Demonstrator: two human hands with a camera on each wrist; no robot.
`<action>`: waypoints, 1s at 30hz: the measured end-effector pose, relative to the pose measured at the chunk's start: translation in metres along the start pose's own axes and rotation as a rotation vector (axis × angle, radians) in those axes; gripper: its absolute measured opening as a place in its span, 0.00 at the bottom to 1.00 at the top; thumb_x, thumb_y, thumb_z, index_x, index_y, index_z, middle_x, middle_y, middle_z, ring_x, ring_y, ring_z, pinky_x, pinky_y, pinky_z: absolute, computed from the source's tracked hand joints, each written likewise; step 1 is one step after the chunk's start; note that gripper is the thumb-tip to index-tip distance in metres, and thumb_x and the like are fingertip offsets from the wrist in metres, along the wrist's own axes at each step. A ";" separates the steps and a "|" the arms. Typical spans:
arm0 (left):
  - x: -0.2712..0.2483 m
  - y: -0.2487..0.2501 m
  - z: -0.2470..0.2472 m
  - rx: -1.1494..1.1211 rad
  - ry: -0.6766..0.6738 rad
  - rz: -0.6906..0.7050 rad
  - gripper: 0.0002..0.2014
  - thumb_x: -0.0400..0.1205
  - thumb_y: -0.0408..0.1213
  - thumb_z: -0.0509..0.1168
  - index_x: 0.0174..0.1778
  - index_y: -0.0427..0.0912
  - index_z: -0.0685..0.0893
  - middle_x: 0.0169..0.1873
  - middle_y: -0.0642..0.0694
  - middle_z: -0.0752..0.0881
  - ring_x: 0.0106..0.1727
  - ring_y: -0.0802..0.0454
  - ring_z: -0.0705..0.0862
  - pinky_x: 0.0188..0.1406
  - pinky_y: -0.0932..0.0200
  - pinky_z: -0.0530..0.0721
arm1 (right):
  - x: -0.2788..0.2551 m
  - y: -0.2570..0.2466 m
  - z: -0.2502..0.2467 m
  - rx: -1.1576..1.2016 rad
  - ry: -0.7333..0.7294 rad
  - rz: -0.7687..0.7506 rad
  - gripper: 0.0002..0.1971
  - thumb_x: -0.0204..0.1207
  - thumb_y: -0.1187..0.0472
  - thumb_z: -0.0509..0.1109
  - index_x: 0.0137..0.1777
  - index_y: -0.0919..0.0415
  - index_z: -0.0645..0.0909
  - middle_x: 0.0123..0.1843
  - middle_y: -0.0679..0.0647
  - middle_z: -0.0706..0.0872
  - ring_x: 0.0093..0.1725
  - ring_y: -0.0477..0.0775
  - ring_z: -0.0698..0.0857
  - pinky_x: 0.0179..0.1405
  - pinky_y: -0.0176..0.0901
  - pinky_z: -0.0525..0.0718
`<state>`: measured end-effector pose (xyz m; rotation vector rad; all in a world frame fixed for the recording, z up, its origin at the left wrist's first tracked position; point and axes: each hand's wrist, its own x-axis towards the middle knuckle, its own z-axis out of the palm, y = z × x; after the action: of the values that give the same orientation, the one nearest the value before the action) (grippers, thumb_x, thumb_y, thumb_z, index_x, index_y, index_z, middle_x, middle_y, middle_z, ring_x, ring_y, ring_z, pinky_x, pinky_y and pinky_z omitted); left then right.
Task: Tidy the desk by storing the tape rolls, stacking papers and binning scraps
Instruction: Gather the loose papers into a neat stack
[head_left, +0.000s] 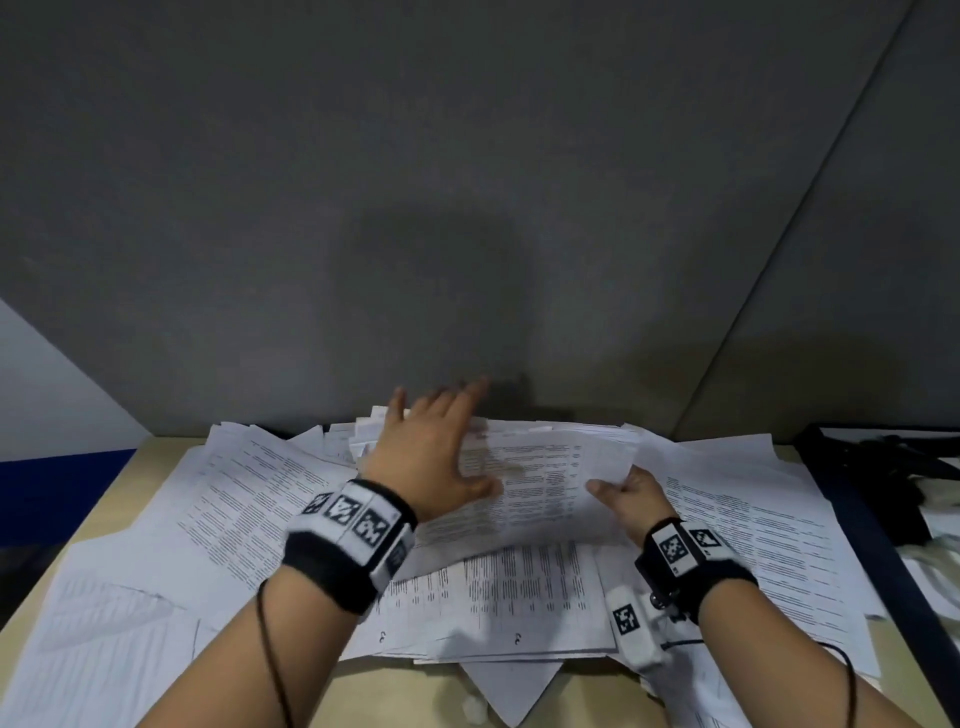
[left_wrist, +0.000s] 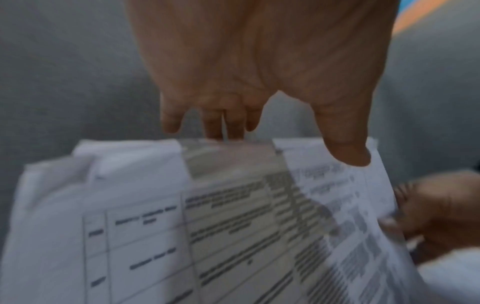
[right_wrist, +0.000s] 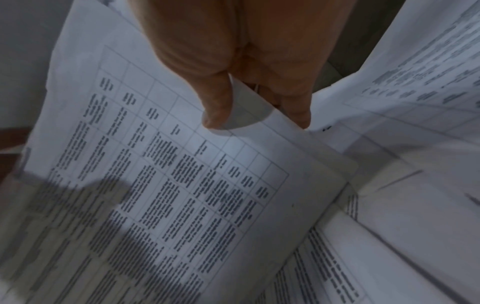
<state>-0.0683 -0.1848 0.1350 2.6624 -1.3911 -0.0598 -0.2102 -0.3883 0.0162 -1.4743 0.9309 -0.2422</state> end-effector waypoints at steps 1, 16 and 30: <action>0.005 0.001 0.005 0.049 -0.061 -0.003 0.50 0.69 0.64 0.69 0.81 0.55 0.49 0.75 0.52 0.71 0.78 0.50 0.65 0.81 0.36 0.46 | 0.000 0.001 0.000 0.003 0.003 0.004 0.13 0.79 0.70 0.67 0.62 0.65 0.82 0.53 0.57 0.87 0.60 0.60 0.85 0.66 0.55 0.78; -0.013 -0.003 0.030 0.235 -0.068 0.007 0.18 0.82 0.31 0.55 0.67 0.49 0.70 0.63 0.50 0.80 0.62 0.47 0.77 0.57 0.54 0.72 | 0.004 0.008 -0.009 -0.050 -0.050 -0.179 0.09 0.75 0.75 0.69 0.48 0.61 0.84 0.42 0.47 0.87 0.46 0.49 0.83 0.52 0.40 0.78; -0.021 -0.001 -0.013 -0.965 0.188 -0.513 0.10 0.83 0.26 0.57 0.38 0.39 0.79 0.24 0.53 0.85 0.30 0.57 0.87 0.24 0.67 0.77 | -0.028 -0.054 -0.014 0.342 -0.330 0.045 0.36 0.56 0.45 0.84 0.62 0.62 0.81 0.56 0.57 0.88 0.54 0.60 0.87 0.62 0.58 0.82</action>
<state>-0.0777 -0.1658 0.1476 2.0189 -0.3921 -0.4022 -0.2162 -0.3877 0.0782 -1.1332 0.6190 -0.1127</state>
